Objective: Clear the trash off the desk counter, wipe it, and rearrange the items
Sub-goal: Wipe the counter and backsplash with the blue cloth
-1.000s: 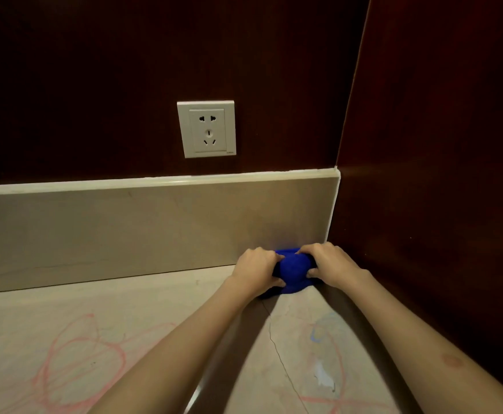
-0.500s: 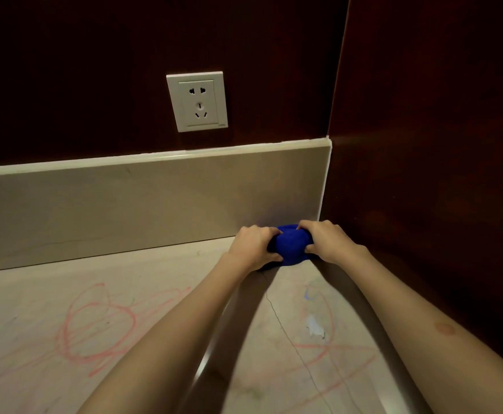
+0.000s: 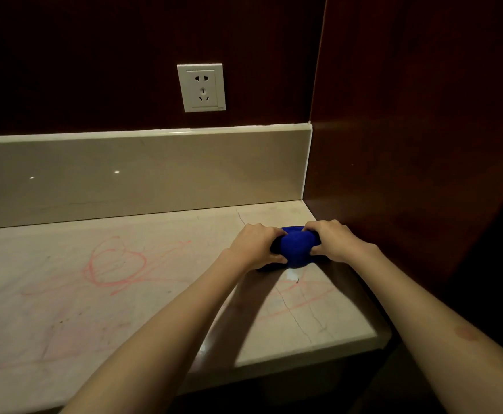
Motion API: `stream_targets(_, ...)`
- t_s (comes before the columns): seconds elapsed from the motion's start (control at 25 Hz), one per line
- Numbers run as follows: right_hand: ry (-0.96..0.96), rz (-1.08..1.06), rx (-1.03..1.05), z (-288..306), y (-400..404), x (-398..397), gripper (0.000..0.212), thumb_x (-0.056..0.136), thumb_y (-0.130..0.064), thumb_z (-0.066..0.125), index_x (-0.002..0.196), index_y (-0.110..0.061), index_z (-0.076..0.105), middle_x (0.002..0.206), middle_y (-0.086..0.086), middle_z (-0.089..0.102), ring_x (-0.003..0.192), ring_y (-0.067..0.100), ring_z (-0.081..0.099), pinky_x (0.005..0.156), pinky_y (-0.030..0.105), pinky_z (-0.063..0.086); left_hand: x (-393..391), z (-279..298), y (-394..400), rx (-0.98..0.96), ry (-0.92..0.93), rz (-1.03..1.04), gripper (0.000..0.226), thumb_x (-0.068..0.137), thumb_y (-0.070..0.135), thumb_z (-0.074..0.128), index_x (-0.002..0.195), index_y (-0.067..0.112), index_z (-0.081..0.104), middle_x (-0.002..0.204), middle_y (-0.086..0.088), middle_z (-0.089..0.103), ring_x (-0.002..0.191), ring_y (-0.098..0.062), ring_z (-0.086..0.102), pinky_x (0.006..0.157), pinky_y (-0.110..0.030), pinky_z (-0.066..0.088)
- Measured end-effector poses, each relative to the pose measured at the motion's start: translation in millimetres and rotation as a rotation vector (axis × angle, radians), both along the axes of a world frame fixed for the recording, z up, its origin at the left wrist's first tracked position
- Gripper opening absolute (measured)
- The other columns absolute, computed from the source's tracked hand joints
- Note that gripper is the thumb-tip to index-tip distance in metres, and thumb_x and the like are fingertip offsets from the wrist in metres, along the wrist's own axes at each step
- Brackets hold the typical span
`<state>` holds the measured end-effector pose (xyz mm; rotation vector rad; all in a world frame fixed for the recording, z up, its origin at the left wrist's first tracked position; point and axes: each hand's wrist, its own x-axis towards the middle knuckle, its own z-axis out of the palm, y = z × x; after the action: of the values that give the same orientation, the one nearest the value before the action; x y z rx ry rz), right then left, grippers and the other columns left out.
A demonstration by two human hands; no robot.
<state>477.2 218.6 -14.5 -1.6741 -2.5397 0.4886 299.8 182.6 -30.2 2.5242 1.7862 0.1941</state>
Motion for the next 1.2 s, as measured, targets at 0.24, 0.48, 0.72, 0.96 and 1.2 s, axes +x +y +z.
stream_targets(0.24, 0.042, -0.008, -0.006, -0.5, -60.2, 23.2, 0.037, 0.083, -0.01, 0.067, 0.117, -0.021, 0.058, 0.11, 0.005, 0.063, 0.096, 0.021, 0.059, 0.088, 0.036, 0.047, 21.2, 2.6, -59.7, 0.012, 0.009, -0.019, 0.055, 0.087, 0.04, 0.065, 0.136, 0.02, 0.05, 0.119, -0.006, 0.067, 0.106, -0.024, 0.062, 0.089, -0.031, 0.045)
stream_targets(0.48, 0.003, -0.032, 0.02, 0.5, -125.6, 37.5, 0.037, 0.082, -0.013, 0.068, 0.115, -0.025, 0.059, 0.111, 0.004, 0.064, 0.099, 0.022, 0.06, 0.088, 0.035, 0.045, 33.5, -1.8, -121.3, 0.029, -0.003, -0.061, 0.054, 0.088, 0.04, 0.064, 0.137, 0.02, 0.05, 0.118, -0.006, 0.067, 0.105, -0.024, 0.063, 0.089, -0.033, 0.047)
stream_targets(0.72, 0.001, -0.076, 0.075, -3.5, -174.8, 43.5, 0.041, 0.083, -0.012, 0.067, 0.12, -0.025, 0.058, 0.115, 0.004, 0.065, 0.103, 0.022, 0.061, 0.092, 0.035, 0.046, 39.4, -7.6, -156.7, 0.084, -0.028, -0.087, 0.051, 0.087, 0.038, 0.065, 0.134, 0.023, 0.052, 0.116, -0.005, 0.068, 0.104, -0.023, 0.063, 0.086, -0.031, 0.047)
stream_targets(0.96, 0.032, -0.078, 0.15, -6.9, -165.5, 46.1, 0.049, 0.084, -0.014, 0.068, 0.13, -0.028, 0.057, 0.121, 0.004, 0.065, 0.113, 0.025, 0.059, 0.097, 0.038, 0.045, 37.5, -10.7, -143.9, 0.041, -0.098, -0.052, 0.055, 0.086, 0.034, 0.068, 0.137, 0.025, 0.05, 0.12, -0.005, 0.067, 0.109, -0.025, 0.061, 0.089, -0.033, 0.047)
stream_targets(1.2, 0.04, -0.049, 0.115, -8.5, -101.3, 31.3, 0.044, 0.084, -0.012, 0.067, 0.124, -0.029, 0.061, 0.11, 0.005, 0.068, 0.102, 0.025, 0.063, 0.092, 0.042, 0.051, 25.8, -9.5, -90.5, 0.013, -0.11, 0.015, 0.057, 0.085, 0.036, 0.066, 0.139, 0.027, 0.049, 0.124, -0.005, 0.065, 0.111, -0.027, 0.06, 0.092, -0.035, 0.046)
